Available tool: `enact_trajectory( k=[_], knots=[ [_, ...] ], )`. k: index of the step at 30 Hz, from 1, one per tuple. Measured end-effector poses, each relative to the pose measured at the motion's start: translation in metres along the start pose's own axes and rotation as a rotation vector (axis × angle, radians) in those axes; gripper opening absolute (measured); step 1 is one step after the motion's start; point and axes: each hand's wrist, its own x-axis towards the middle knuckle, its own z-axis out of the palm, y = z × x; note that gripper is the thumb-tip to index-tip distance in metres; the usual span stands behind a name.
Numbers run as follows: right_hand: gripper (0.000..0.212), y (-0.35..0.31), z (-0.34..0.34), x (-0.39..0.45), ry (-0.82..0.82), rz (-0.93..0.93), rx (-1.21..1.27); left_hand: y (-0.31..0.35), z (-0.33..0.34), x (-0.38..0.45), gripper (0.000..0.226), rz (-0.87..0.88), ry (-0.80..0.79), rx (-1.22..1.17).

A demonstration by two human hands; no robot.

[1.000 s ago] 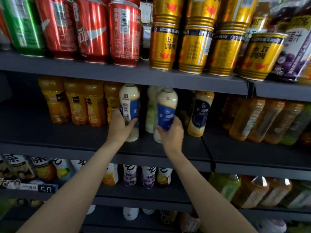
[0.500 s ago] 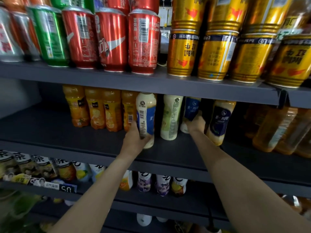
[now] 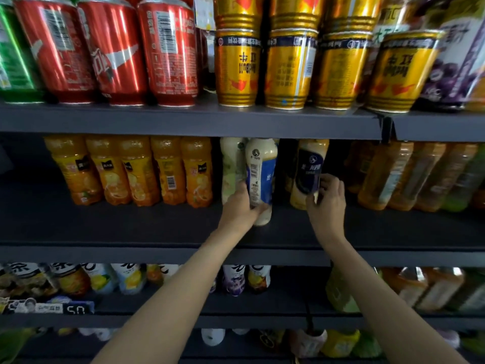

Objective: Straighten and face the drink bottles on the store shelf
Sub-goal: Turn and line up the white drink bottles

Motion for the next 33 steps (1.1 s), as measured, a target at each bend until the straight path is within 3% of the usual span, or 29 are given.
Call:
enact_trajectory(
  k=[7,13,24,29,33],
  knots=[
    [0.077,0.018,0.005,0.025,-0.175,0.258,-0.02,0.012,0.018,0.028,0.05,-0.053,0.009,0.098],
    [0.055,0.022,0.022,0.036,-0.166,0.229,-0.013,0.013,0.036,0.043,0.043,-0.099,0.056,0.188],
    [0.054,0.028,0.023,0.033,-0.168,0.138,-0.095,0.002,0.052,0.024,0.048,-0.139,0.103,0.168],
    [0.055,0.03,0.014,0.042,-0.211,0.158,0.011,0.001,0.046,-0.008,0.053,-0.035,0.178,0.085],
    [0.054,0.021,-0.018,0.03,-0.385,0.172,0.163,0.019,0.019,-0.013,0.05,-0.038,0.069,-0.244]
  ],
)
